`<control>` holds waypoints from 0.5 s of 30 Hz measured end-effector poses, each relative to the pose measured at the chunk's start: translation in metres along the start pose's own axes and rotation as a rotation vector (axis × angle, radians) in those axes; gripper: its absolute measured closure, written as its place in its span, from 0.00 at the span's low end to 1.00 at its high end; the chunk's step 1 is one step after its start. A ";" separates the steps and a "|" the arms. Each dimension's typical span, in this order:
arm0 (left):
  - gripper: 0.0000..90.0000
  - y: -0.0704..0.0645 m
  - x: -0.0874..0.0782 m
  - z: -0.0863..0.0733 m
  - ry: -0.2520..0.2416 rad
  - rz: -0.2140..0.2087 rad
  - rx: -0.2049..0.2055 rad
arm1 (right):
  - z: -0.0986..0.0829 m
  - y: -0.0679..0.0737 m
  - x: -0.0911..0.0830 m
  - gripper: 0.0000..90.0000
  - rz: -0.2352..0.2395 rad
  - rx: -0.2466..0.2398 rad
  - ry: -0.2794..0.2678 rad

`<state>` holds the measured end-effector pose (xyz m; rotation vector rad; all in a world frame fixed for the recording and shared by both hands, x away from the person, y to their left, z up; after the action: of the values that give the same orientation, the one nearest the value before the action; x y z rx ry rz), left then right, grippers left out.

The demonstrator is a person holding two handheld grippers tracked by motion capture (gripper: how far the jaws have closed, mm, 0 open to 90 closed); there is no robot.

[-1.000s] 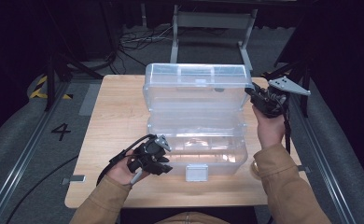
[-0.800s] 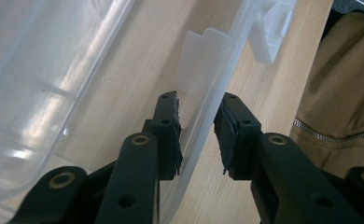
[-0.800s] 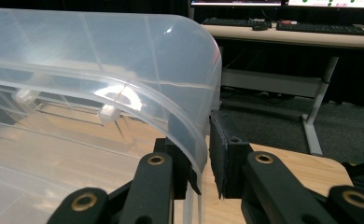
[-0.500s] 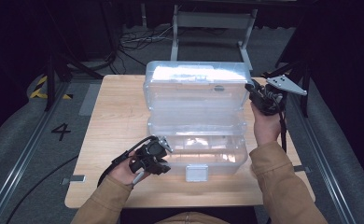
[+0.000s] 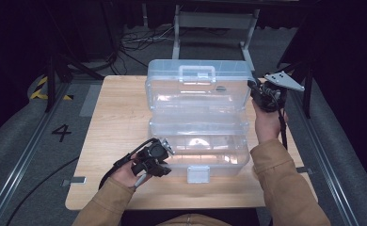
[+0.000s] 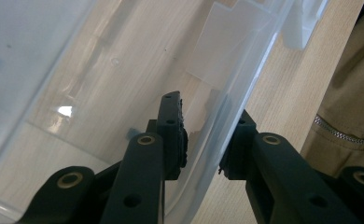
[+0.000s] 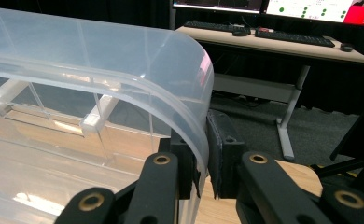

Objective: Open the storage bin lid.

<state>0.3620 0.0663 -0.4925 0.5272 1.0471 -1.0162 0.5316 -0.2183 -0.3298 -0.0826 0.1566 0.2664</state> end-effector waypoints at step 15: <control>0.81 0.000 0.000 -0.001 -0.016 0.000 -0.015 | 0.001 -0.005 0.016 0.93 0.006 0.004 0.008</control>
<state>0.3613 0.0672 -0.4930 0.5062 1.0396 -1.0101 0.5487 -0.2186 -0.3308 -0.0793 0.1649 0.2715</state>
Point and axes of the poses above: each handheld gripper's, and its own axes: x roughly forward along the jaws, z roughly out of its top, y roughly to its left, the point moved 9 cm from there along x, roughly forward along the jaws, and after that the axes turned 4 degrees about -y, right-handed, at the moved point
